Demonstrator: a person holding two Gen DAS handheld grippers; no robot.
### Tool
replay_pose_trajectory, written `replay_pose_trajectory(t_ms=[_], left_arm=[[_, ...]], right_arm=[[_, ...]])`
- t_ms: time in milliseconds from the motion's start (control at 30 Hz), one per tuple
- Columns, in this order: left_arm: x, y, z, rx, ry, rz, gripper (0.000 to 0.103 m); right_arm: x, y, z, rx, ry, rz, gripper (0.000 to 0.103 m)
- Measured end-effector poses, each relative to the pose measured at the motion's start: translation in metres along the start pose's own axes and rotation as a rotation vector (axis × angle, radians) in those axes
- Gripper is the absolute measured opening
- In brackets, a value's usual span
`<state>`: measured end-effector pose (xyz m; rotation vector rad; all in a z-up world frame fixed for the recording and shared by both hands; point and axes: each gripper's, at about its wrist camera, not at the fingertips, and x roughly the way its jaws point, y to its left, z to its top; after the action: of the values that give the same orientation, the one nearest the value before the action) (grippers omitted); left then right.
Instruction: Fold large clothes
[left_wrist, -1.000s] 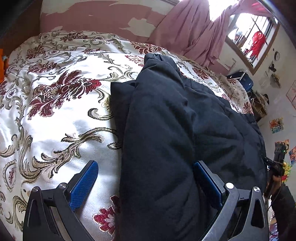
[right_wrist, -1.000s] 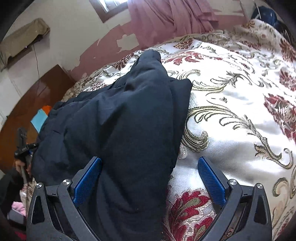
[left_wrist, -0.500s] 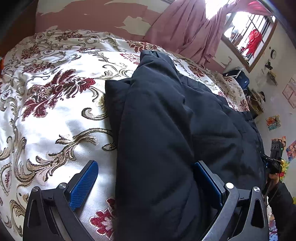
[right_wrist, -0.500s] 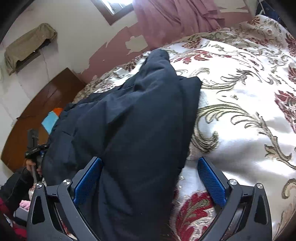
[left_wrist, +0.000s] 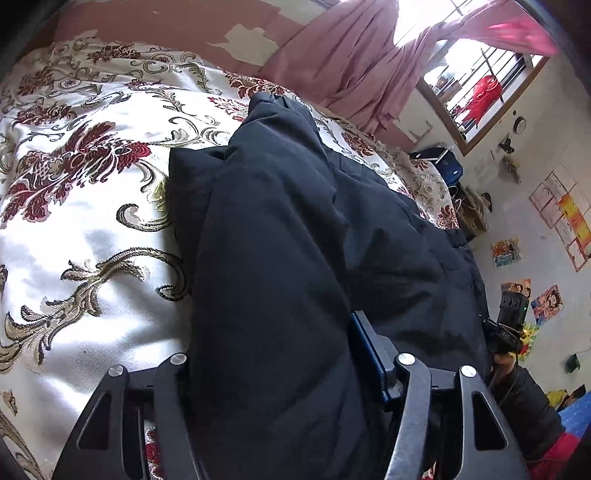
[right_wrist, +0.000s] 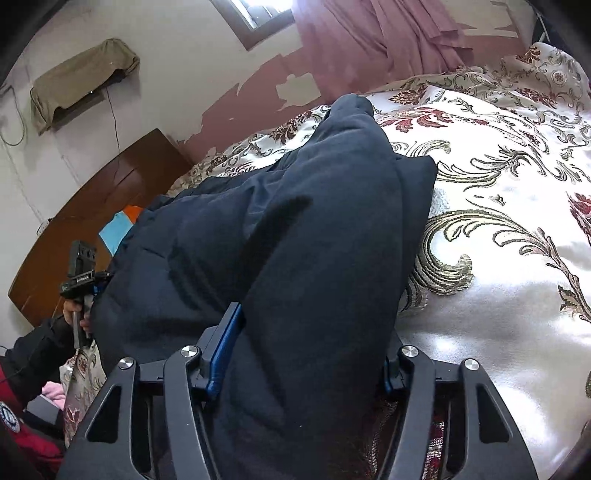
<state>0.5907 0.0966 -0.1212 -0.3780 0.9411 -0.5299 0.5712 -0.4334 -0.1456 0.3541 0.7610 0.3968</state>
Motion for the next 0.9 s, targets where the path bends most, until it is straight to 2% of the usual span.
replay_pose_trajectory(t_ms=[167,367,433,533,667,900], left_arm=[[-0.001,-0.001,0.002,-0.015,0.007,0.004,0.051],[-0.005,-0.018,0.000,0.000,-0.018,0.074,0.034],[-0.006,-0.019,0.002,-0.030,-0.015,0.083,0.029],[-0.009,-0.022,0.005,-0.066,-0.007,0.111,0.026],[-0.010,-0.035,0.008,-0.057,0.002,0.173,0.024],[-0.021,-0.046,0.008,-0.074,-0.010,0.199,0.020]], right_arm=[[0.001,-0.007,0.000,0.036,0.011,0.023,0.056],[0.003,-0.006,-0.003,0.064,0.028,0.018,0.056],[0.004,-0.003,-0.002,0.065,0.036,0.001,0.056],[0.004,0.002,0.000,0.074,0.054,-0.013,0.049],[0.001,0.009,0.003,0.083,0.065,-0.027,0.037],[-0.009,0.026,0.004,0.059,0.047,-0.054,0.025]])
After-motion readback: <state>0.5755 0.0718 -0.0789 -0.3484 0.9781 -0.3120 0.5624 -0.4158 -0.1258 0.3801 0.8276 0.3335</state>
